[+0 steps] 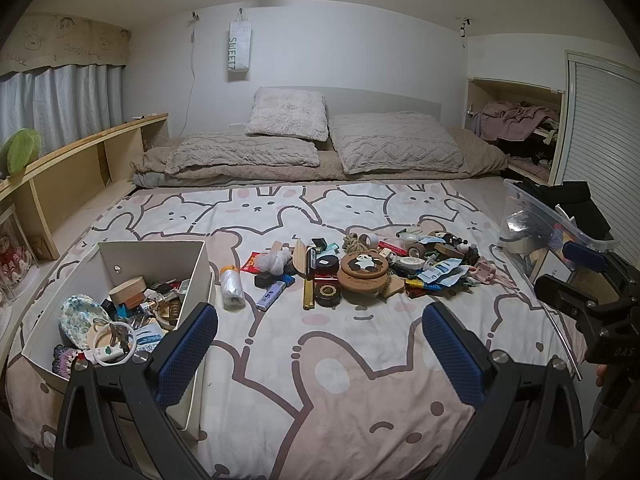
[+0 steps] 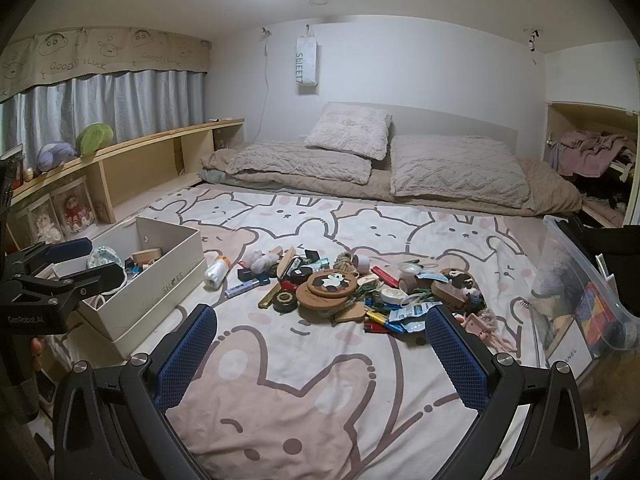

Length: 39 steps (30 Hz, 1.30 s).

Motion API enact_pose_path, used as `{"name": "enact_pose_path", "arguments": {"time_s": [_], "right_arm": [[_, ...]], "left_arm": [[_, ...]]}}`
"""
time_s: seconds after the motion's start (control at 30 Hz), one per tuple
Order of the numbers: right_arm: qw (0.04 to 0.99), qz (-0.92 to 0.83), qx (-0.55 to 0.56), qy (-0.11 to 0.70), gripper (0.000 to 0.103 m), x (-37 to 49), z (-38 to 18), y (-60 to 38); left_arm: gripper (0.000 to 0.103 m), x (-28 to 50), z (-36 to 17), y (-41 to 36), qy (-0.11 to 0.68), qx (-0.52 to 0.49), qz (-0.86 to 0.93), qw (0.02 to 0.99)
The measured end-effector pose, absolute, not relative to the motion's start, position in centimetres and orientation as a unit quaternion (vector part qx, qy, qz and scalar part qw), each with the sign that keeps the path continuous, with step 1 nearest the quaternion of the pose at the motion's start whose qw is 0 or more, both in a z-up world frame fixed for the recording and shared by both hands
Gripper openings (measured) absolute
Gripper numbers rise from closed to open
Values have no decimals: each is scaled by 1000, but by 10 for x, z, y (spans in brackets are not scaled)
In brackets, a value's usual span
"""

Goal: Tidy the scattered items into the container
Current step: 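Move both tools toward the pile of items on the bed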

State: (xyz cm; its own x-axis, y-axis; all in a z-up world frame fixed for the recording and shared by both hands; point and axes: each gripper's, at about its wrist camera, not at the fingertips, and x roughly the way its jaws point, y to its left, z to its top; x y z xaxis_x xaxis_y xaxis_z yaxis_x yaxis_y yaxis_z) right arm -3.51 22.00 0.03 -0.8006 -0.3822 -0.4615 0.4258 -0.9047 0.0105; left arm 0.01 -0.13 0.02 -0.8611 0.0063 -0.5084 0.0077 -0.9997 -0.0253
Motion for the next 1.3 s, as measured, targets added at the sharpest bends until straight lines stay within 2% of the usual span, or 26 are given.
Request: {"name": "enact_pose_path", "arguments": {"time_s": [0.53,0.9,1.3], "right_arm": [[217,-945,242,46,103,-40,-7,216],[213,-941,259,35,103,-62,-20,220],[198,-928,315,5,103,-99,-60,229]], "left_arm": [[103,-5,-7,-10,15,271,-963,0],[103,-28,-30,-3,23,300,-953,-13],[103,-65,-73,2,32,353,-935,-28]]}}
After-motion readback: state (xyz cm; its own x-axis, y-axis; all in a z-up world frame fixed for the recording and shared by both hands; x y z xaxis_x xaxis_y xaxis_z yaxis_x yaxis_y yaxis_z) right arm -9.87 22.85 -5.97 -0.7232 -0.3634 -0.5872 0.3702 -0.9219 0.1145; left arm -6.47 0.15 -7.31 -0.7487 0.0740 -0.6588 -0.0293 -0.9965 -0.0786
